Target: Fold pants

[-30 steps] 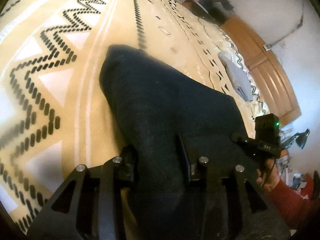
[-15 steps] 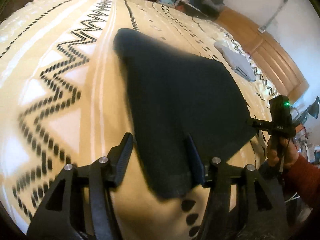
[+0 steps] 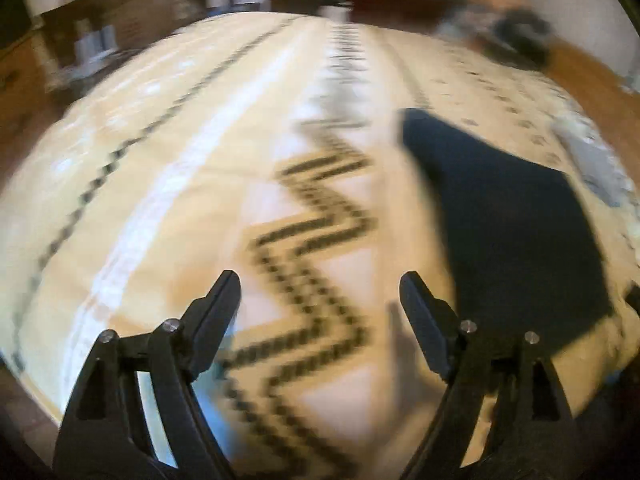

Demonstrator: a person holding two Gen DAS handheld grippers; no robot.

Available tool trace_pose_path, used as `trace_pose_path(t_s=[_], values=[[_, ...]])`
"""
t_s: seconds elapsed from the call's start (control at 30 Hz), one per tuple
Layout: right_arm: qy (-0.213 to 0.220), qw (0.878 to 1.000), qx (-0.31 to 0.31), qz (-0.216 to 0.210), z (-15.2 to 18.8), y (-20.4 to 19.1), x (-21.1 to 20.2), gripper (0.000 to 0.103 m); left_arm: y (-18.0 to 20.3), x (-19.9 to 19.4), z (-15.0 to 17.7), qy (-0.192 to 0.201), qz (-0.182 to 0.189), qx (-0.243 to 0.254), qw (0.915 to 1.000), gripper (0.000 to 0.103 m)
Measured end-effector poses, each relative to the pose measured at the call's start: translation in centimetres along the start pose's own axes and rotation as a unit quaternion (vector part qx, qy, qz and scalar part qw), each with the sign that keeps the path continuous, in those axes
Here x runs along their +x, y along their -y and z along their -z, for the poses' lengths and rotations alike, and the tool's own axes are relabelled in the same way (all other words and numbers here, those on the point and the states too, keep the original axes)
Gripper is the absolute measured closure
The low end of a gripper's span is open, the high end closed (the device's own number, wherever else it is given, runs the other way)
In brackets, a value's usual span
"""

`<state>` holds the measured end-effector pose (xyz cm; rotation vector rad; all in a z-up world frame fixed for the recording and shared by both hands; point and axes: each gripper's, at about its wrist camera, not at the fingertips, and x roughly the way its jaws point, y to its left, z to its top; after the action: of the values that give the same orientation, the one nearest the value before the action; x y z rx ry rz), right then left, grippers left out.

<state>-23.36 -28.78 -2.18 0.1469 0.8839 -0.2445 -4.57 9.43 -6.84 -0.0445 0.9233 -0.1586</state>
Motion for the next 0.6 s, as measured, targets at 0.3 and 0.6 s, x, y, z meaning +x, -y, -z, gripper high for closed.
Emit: trace_pose_path(t_s=[0.3,0.6], values=[[-0.084,0.995,0.021,0.054,4.3,1.0,2.8,0.001,0.4,1.6,2.0,0.018,-0.082,0.019,0.9963,0.0],[-0.102,0.994,0.026,0.042,3.9,1.5,4.5,0.0,0.3,1.0,2.4,0.016,-0.084,0.01,0.9963,0.0]])
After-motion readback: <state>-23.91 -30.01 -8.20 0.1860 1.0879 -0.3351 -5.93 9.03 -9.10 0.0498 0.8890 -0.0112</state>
